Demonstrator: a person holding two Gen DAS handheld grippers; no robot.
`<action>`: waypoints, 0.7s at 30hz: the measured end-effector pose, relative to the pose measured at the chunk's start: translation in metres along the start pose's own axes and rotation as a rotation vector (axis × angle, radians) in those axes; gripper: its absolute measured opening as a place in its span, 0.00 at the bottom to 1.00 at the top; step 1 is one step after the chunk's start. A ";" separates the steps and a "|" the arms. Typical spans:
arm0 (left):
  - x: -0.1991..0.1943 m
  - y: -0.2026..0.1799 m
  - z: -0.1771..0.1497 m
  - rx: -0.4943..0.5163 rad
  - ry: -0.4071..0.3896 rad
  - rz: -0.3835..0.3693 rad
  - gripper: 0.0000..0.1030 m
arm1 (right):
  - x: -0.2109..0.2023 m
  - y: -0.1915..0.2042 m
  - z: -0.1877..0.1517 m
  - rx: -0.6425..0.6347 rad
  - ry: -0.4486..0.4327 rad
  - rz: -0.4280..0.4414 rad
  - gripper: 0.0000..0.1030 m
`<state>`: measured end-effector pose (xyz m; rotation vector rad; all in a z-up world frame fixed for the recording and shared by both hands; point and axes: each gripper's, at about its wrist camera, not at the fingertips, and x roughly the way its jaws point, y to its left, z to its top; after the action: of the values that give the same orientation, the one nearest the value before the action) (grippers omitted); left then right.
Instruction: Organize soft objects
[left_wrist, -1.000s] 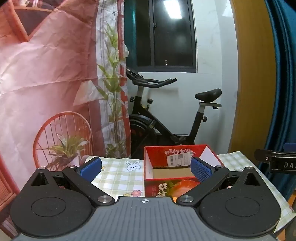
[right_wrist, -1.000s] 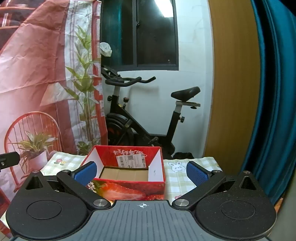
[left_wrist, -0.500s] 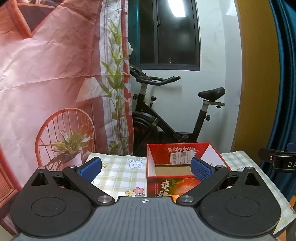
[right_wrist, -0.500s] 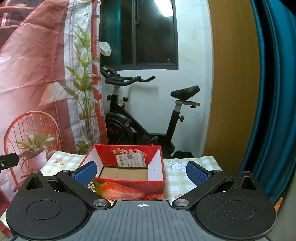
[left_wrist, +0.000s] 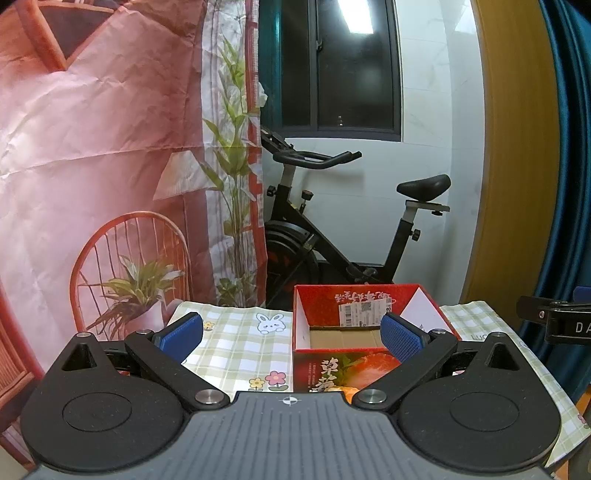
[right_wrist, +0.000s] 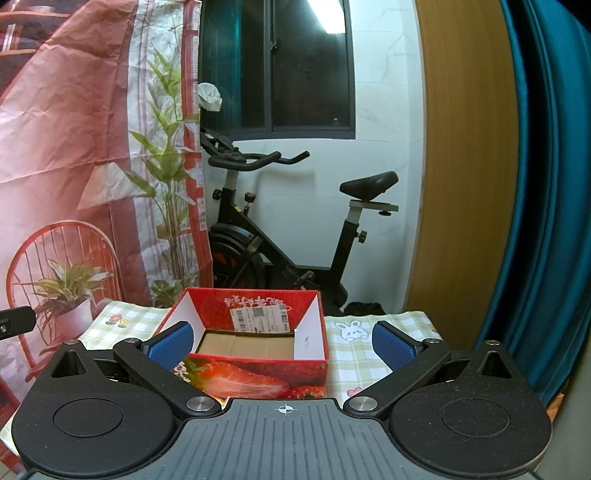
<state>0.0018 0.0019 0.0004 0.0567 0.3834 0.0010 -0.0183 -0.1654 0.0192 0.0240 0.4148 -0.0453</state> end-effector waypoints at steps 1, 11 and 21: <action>0.000 0.000 -0.001 0.001 -0.001 0.000 1.00 | 0.000 0.000 0.000 0.000 0.001 0.001 1.00; 0.001 0.000 -0.002 -0.001 -0.001 0.000 1.00 | 0.001 -0.003 0.000 -0.001 0.001 -0.002 1.00; 0.001 0.000 -0.002 -0.006 0.001 -0.001 1.00 | -0.002 0.000 -0.001 -0.003 0.001 -0.001 1.00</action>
<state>0.0019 0.0018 -0.0018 0.0505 0.3844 0.0009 -0.0200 -0.1656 0.0191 0.0208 0.4164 -0.0461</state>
